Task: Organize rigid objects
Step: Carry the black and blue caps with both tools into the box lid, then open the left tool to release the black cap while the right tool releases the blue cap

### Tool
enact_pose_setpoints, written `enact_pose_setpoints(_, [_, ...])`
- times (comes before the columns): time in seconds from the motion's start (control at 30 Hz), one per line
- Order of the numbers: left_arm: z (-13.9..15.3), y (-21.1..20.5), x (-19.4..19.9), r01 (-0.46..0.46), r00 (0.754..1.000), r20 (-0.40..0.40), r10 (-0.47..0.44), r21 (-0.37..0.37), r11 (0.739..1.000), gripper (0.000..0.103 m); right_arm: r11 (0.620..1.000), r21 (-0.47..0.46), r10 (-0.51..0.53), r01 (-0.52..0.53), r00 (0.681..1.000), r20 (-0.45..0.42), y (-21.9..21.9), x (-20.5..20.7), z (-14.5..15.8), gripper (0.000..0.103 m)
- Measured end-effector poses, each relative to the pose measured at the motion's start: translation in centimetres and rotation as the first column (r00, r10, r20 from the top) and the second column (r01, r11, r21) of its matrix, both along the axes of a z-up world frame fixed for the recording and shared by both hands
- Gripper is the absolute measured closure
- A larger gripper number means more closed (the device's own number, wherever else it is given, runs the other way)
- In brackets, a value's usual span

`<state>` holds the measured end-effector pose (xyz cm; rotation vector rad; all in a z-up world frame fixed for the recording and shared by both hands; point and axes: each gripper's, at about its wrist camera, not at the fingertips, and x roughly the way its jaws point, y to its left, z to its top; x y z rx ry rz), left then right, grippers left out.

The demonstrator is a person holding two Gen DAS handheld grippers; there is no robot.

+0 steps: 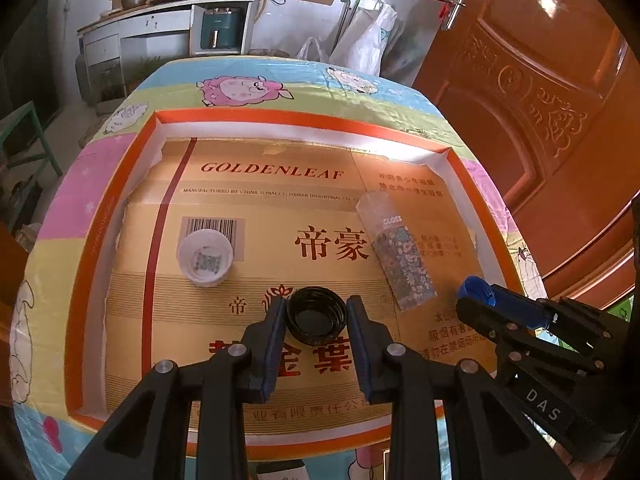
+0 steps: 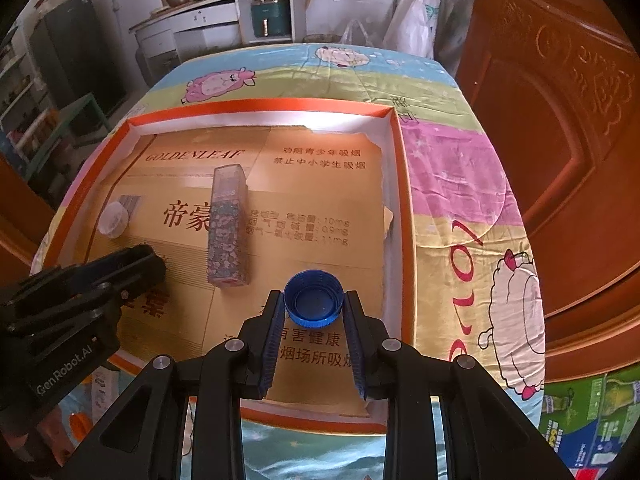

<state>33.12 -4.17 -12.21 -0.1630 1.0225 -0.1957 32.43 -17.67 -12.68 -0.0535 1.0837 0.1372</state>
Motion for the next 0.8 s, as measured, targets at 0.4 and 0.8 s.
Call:
enact_pose_setpoints(0.4, [0.05, -0.24, -0.01, -0.003, 1.000, 0.010, 0.003, 0.010, 1.000, 0.072, 1.000, -0.007, 0.007, -0.007, 1.000, -0.002, 0.15, 0.03, -0.63, 0.072])
enact_pose_setpoints(0.8, [0.39, -0.40, -0.26, 0.009, 1.000, 0.022, -0.009, 0.003, 1.000, 0.054, 1.000, -0.017, 0.023, -0.023, 1.000, 0.012, 0.23, -0.11, -0.52, 0.072])
